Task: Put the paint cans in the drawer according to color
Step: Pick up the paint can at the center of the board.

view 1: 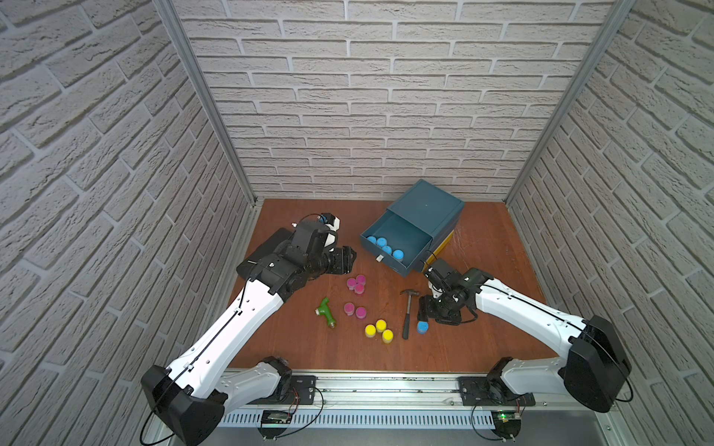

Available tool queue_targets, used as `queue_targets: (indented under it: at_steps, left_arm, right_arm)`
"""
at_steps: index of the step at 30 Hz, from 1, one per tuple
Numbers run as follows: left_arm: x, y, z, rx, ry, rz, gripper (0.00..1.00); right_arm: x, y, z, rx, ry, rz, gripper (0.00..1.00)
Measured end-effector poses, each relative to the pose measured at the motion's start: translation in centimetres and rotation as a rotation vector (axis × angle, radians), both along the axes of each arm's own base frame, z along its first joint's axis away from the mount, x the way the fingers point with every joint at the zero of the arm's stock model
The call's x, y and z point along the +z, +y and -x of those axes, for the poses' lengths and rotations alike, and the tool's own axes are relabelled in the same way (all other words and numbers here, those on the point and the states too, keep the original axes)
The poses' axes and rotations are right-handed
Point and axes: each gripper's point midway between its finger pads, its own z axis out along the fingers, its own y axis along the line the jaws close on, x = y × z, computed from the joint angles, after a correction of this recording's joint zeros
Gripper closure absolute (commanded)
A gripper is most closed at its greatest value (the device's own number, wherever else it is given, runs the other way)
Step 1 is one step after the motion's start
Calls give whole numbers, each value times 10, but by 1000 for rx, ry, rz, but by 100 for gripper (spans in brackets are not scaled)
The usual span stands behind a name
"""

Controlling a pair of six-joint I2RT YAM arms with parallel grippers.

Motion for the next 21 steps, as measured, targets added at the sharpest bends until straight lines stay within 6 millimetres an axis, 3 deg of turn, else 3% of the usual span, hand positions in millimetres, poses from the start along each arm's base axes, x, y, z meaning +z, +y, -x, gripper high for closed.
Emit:
queue_targets:
  at_steps: [11, 21]
  left_arm:
    - [4, 1, 1, -2, -3, -1, 32]
    - [3, 1, 2, -2, 0, -3, 32]
  right_arm:
    - [-34, 9, 4, 45, 85, 61, 31]
    - [-47, 4, 5, 60, 110, 112, 47]
